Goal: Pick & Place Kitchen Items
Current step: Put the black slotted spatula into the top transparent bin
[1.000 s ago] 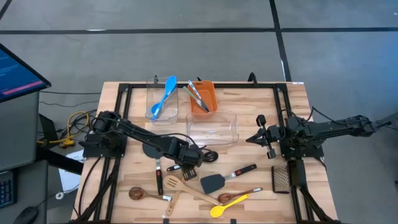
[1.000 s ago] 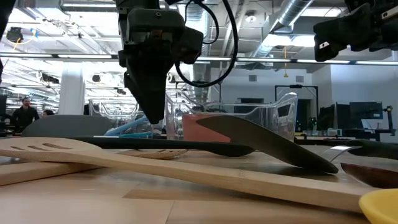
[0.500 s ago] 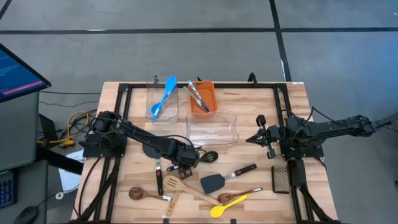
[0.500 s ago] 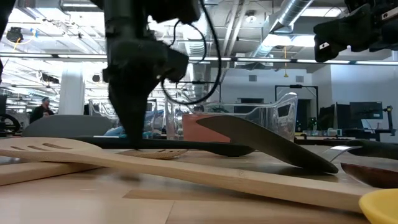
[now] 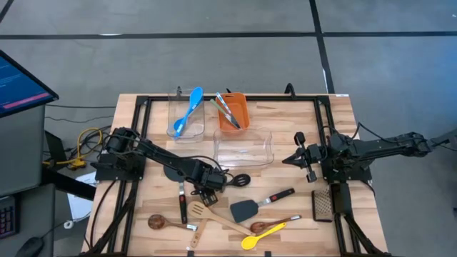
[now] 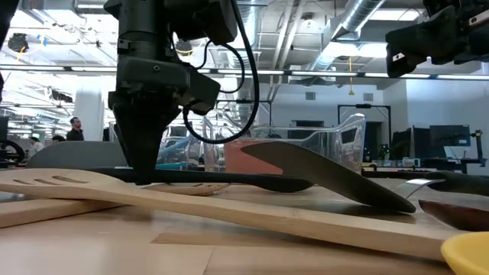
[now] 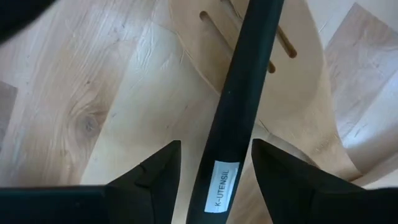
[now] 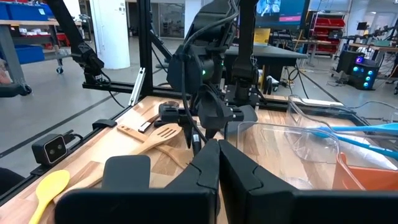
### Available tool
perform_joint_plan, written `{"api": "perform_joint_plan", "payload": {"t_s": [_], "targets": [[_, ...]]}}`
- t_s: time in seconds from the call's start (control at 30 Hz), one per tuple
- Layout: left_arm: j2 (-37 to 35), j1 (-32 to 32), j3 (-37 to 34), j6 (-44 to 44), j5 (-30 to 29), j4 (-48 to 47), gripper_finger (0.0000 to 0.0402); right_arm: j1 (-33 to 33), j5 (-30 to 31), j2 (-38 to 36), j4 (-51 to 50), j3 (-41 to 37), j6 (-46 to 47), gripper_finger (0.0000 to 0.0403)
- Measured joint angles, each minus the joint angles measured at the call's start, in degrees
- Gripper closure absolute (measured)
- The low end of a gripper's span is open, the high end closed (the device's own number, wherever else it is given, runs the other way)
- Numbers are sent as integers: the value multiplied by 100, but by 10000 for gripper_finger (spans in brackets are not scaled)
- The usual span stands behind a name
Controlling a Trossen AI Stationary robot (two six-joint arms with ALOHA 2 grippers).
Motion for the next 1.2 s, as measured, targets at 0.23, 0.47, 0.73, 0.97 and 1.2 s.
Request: {"api": "perform_joint_plan", "payload": {"t_s": [0.23, 0.47, 0.73, 0.97, 1.2], "targets": [[0, 0, 2, -2, -144, 26, 225, 0, 0, -2, -19, 0, -2, 403], [0, 0, 2, -3, -179, 67, 225, 0, 0, -1, -19, 0, -2, 403], [-48, -4, -424, -319, -89, 540, 225, 0, 0, -1, -19, 0, 0, 403], [-68, -7, -450, -360, -72, 568, 228, -2, 0, 0, -19, 0, 0, 403], [-61, -4, -457, -357, -84, 551, 290, -2, 0, -2, -19, 0, 0, 403]]}}
